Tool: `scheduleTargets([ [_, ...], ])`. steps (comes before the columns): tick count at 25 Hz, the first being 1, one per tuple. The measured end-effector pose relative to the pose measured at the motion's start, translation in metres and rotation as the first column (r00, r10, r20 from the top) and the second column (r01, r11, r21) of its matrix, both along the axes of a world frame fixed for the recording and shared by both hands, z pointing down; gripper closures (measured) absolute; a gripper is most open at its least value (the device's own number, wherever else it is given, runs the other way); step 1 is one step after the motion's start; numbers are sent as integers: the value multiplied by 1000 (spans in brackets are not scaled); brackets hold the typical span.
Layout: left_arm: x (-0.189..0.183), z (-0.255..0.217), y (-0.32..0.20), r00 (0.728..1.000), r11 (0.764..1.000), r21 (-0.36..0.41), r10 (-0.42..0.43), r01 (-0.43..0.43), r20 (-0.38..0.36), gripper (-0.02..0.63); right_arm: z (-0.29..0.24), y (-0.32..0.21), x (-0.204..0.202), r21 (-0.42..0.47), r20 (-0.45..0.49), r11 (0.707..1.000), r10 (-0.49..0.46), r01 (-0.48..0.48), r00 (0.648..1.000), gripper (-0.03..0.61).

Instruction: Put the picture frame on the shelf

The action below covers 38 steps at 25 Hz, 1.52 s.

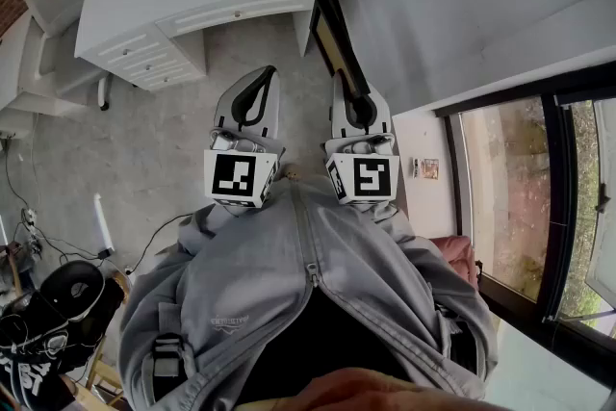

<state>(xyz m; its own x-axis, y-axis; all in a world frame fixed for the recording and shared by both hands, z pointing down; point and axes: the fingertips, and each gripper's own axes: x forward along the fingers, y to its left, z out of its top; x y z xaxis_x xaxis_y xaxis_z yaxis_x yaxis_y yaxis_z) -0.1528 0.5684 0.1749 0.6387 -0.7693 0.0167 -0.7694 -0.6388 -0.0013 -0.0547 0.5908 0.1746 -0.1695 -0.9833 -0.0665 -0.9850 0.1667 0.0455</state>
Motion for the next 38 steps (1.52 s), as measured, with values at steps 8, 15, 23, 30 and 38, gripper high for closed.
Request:
scheduleTargets([
  [8, 19, 2, 2, 1000, 1000, 6, -16, 16, -7, 606, 0, 1, 15, 2, -13, 1000, -14, 14, 1000, 545],
  [15, 30, 4, -7, 1000, 1000, 3, -18, 18, -20, 606, -3, -3, 26, 17, -17, 1000, -21, 21, 1000, 545],
  [23, 38, 16, -41, 999, 1000, -12, -29, 29, -18, 606, 7, -36, 37, 6, -23, 1000, -18, 18, 1000, 545],
  [30, 58, 29, -108, 999, 999, -29, -46, 46, -11, 606, 21, -101, 61, -26, -27, 1000, -13, 13, 1000, 545],
  [38, 84, 22, -195, 999, 999, -8, -49, 49, 1, 606, 21, -189, 89, -30, -28, 999, -14, 13, 1000, 545],
])
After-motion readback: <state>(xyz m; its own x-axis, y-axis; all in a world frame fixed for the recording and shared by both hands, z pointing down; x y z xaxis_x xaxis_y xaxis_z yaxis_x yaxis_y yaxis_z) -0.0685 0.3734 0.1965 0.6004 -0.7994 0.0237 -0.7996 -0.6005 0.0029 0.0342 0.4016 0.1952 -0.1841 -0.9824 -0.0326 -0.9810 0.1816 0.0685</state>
